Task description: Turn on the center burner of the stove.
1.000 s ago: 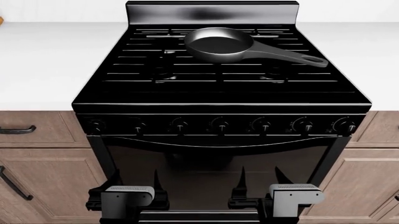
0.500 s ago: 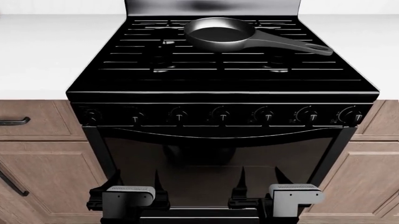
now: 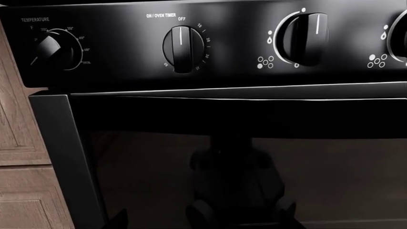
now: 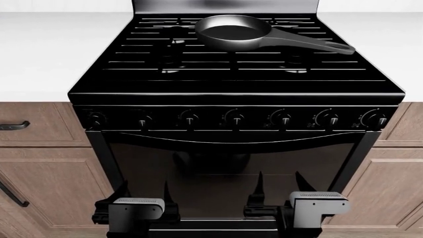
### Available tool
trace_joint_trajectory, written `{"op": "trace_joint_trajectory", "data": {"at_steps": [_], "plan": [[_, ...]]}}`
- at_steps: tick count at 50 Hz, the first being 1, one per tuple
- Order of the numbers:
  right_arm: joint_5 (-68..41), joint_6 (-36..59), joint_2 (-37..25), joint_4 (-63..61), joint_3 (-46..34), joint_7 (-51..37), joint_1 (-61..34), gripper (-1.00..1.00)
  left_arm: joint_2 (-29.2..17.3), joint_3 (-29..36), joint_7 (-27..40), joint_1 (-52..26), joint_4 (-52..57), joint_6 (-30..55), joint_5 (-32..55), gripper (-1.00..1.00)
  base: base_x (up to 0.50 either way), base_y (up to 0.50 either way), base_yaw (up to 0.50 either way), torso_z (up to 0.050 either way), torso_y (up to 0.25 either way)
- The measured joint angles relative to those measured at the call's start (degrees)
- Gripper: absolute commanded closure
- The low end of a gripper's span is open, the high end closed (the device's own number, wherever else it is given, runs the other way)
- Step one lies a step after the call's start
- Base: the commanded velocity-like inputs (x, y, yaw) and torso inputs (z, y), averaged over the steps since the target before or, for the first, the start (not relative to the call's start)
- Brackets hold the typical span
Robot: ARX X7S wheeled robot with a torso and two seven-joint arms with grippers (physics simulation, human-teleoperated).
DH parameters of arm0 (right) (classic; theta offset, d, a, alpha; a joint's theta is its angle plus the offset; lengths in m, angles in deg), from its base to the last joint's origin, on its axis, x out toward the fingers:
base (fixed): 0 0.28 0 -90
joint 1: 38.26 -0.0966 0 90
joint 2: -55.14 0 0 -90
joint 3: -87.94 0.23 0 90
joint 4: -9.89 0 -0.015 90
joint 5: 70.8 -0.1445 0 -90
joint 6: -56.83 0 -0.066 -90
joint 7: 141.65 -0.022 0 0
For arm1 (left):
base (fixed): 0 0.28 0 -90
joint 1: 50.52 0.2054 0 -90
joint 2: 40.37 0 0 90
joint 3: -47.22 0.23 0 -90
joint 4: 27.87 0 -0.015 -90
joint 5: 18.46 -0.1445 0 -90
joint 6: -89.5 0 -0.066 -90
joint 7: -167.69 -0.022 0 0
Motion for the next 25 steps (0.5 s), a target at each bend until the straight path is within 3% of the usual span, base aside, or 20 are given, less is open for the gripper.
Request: {"op": "trace_joint_trajectory", "data": {"at_steps": [13,25], "plan": [[-3.2,14.4,-3.2,-16.8,1.0,-2.4,-2.7,-1.0,-0.3,0.5,0.5,-0.2,-0.1,0.1,0.4,-1.0,0.0,0.0,0.0,0.0,0.0],[-4.0,26.3,-5.9,-22.2,1.9,-4.2,-10.0,-1.0,-0.6,0.8,0.8,-0.3,-0.3,0.2,0.9,-1.0,0.0,0.0,0.0,0.0,0.0]]}}
